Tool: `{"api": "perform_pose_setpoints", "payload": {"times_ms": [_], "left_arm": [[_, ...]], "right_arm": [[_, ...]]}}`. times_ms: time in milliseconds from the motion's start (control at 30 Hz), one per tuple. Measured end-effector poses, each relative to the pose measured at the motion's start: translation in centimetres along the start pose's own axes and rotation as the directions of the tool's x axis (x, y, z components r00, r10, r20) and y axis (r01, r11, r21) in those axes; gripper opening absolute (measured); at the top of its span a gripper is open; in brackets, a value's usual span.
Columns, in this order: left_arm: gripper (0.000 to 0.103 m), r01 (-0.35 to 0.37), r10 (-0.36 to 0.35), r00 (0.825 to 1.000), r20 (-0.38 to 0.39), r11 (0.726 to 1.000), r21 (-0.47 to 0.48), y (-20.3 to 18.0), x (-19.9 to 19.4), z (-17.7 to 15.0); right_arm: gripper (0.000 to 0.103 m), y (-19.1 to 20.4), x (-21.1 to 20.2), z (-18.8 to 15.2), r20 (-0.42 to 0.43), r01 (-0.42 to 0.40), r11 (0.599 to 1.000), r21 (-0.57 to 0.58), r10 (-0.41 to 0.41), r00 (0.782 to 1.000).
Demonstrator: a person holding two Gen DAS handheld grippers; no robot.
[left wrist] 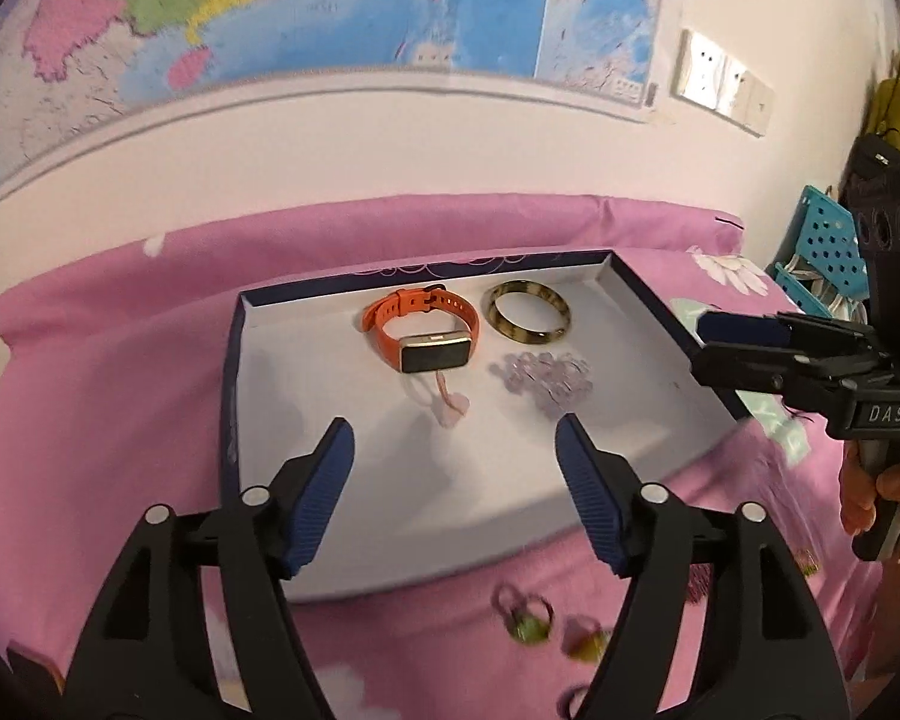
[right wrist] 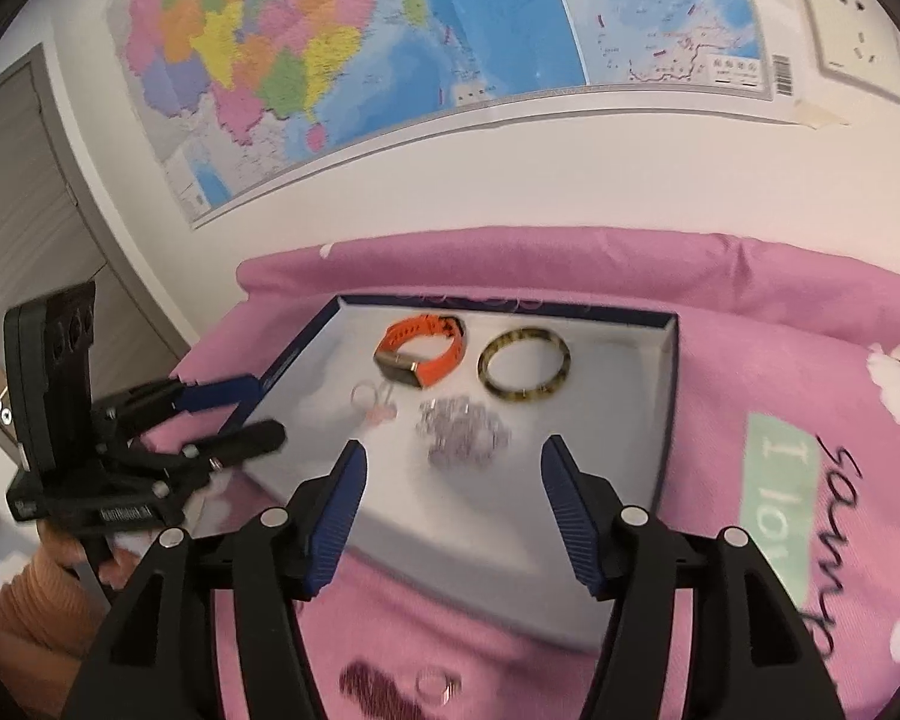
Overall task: Organize jewelry
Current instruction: 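Withdraw both tools from the tray back over the remaining jewelry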
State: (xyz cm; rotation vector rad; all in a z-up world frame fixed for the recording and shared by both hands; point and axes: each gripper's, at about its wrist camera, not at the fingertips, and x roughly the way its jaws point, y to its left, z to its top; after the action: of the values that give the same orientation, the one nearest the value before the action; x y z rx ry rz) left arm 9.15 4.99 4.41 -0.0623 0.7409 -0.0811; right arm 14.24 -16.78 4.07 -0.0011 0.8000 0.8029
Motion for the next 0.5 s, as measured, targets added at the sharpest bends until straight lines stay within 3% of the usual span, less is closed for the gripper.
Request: {"api": "perform_pose_setpoints", "payload": {"times_ms": [67,233,500], "left_arm": [[0.077,-0.005,0.005,1.0,0.015,1.0,-0.005,0.0,-1.2,-0.7],[0.077,-0.004,0.004,1.0,0.02,0.999,-0.036,0.6,-2.7,-2.4],[0.079,-0.021,0.021,1.0,-0.006,1.0,0.005,0.0,-3.9,-5.6]], "right_arm": [[0.059,0.1,-1.0,-1.3,-0.007,0.006,1.0,-0.006,-0.006,1.0],[0.059,0.2,-2.5,-4.4,-0.03,0.039,0.999,-0.004,-0.039,0.999],[0.06,-0.8,-4.6,-8.4,-0.032,0.06,0.995,0.075,-0.057,0.998]]}}
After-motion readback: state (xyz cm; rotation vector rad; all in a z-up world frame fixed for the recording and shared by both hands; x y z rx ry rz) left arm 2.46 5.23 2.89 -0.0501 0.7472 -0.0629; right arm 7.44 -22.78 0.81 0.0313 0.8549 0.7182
